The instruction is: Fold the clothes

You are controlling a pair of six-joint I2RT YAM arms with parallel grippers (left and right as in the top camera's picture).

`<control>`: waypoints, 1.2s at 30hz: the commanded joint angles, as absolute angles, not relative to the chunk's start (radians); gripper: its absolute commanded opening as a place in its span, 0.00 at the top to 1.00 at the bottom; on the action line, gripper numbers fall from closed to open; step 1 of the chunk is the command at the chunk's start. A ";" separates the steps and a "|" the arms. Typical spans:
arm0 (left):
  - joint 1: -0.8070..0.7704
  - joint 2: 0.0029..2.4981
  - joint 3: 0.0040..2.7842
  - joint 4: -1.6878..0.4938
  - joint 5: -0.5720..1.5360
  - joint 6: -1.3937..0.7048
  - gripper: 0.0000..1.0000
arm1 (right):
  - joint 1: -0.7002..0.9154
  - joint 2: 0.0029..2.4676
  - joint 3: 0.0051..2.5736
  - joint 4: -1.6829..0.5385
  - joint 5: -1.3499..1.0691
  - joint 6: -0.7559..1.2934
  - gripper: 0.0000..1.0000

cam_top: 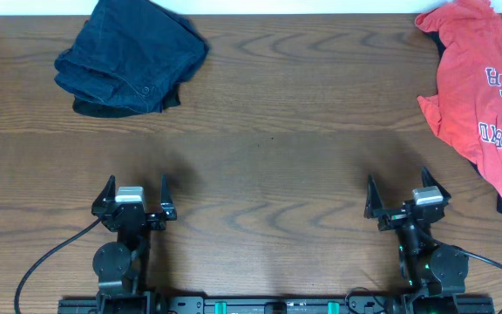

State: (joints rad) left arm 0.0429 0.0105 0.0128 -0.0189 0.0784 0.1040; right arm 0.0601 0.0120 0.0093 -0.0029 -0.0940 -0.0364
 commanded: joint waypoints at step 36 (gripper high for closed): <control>0.038 1.032 1.051 -0.655 0.167 0.040 0.02 | 0.059 1.039 0.928 -0.200 -0.350 -0.150 0.01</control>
